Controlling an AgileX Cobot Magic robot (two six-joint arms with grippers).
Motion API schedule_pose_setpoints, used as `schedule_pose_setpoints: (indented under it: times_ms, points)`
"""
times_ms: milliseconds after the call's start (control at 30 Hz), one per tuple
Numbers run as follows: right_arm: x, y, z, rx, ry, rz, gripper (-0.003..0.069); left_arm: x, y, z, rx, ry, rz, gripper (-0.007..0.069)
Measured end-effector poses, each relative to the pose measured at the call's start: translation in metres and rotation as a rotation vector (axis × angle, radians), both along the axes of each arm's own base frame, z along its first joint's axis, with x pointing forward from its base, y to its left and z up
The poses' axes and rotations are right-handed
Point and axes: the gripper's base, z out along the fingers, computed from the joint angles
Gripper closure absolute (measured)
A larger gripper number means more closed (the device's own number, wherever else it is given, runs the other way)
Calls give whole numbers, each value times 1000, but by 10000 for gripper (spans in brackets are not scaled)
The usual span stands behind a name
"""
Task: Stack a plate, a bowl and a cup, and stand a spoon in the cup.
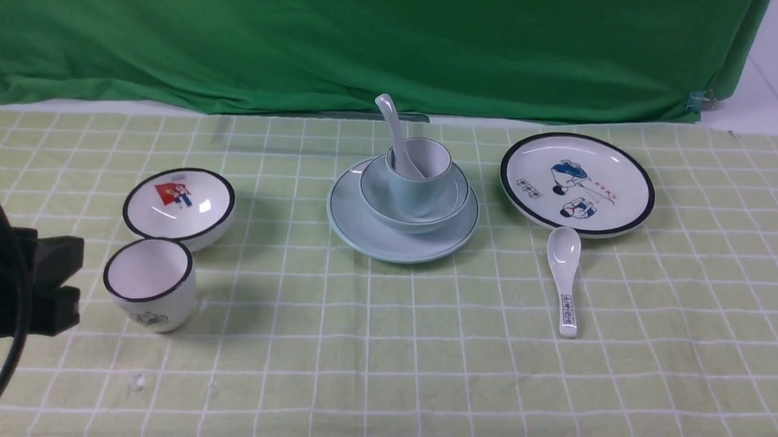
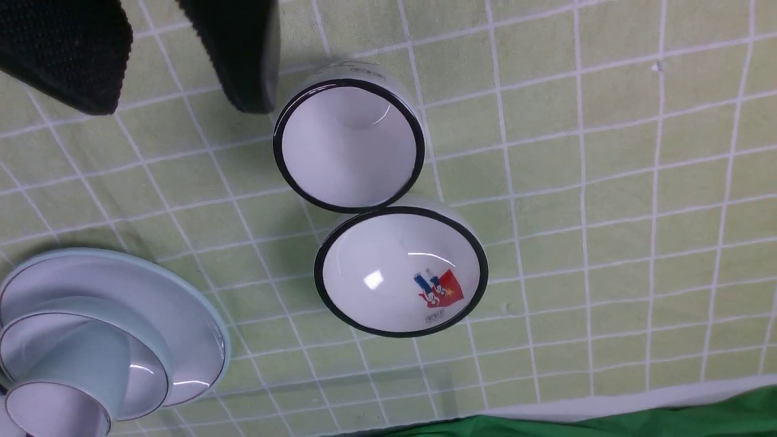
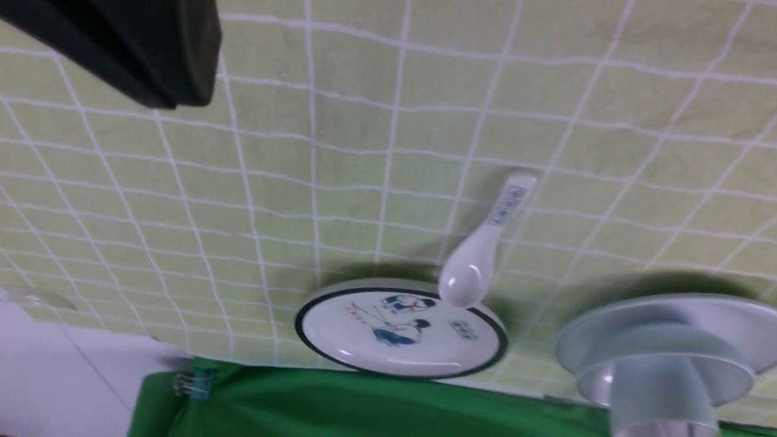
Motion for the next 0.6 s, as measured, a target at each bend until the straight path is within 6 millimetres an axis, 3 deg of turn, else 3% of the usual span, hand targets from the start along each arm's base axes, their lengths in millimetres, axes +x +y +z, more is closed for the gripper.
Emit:
schedule_pose_setpoints:
  times_ms: [600]
  points:
    - [0, -1, -1, 35, 9, -16, 645, 3, 0, 6, 17, -83, -7, 384]
